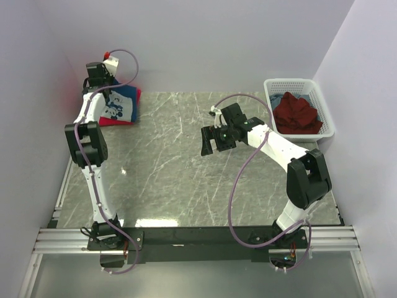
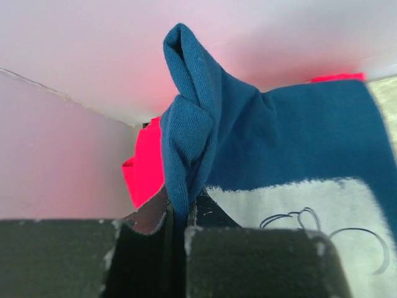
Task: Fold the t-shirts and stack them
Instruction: Neatly place the folded tshirt to the corner, then reset both grippers
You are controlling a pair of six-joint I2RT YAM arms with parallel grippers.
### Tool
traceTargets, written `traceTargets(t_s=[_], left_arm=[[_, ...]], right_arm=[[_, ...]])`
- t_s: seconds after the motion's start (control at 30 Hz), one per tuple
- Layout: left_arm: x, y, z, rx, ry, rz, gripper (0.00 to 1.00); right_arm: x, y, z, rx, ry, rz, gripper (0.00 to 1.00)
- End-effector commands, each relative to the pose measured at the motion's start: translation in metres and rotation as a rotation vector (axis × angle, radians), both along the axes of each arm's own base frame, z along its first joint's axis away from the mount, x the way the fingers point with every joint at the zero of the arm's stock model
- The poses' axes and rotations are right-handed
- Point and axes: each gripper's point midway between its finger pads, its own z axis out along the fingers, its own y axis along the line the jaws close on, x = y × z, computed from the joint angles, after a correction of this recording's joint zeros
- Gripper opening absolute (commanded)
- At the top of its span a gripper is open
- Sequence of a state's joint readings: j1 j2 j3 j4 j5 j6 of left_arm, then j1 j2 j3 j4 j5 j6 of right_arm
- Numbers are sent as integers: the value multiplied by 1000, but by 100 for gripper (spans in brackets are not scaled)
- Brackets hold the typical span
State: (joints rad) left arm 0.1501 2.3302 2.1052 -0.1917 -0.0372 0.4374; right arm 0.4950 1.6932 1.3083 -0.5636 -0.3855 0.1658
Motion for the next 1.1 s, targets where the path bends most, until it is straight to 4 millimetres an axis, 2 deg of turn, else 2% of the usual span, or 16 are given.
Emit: traceTargets(t_s=[0.0, 0.13, 0.23, 0.4, 0.47, 0.5, 0.53, 0.6, 0.63, 0.67, 0.73, 0.87, 0.97, 1.0, 1.03, 1.07], left_arm=[[14, 22, 42, 89, -115, 22, 2], [8, 30, 45, 100, -103, 56, 46], [-2, 36, 62, 104, -125, 84, 69], [-22, 47, 108, 62, -162, 95, 76], [-39, 43, 130, 22, -149, 71, 96], [-44, 34, 136, -9, -142, 31, 99], [-56, 27, 153, -21, -149, 17, 99], [-75, 5, 150, -109, -82, -44, 99], [-88, -5, 164, -137, -85, -62, 99], [-101, -16, 157, -186, -29, -83, 99], [-122, -40, 164, -279, -9, -117, 99], [-161, -77, 152, -410, 71, -113, 99], [-190, -102, 133, -487, 121, -105, 99], [-199, -115, 107, -498, 177, -109, 100], [-211, -119, 112, -488, 157, -100, 99], [-219, -126, 106, -491, 164, -100, 99]], right_arm=[[7, 4, 12, 9, -37, 6, 98], [8, 3, 18, 10, -51, 1, 98], [8, 2, 24, 11, -67, 0, 98], [10, -4, 42, 15, -114, -9, 98], [11, -9, 49, 21, -130, -14, 98], [14, -16, 56, 27, -148, -28, 98], [15, -21, 60, 34, -155, -33, 98], [23, -39, 71, 48, -178, -74, 98], [24, -46, 76, 53, -182, -82, 99], [25, -53, 82, 58, -193, -91, 99], [31, -76, 90, 64, -203, -136, 98], [38, -120, 115, 64, -279, -218, 99], [37, -148, 122, 39, -312, -265, 99], [36, -154, 121, 33, -313, -275, 99], [32, -157, 114, 32, -298, -283, 99], [28, -161, 115, 34, -302, -291, 99]])
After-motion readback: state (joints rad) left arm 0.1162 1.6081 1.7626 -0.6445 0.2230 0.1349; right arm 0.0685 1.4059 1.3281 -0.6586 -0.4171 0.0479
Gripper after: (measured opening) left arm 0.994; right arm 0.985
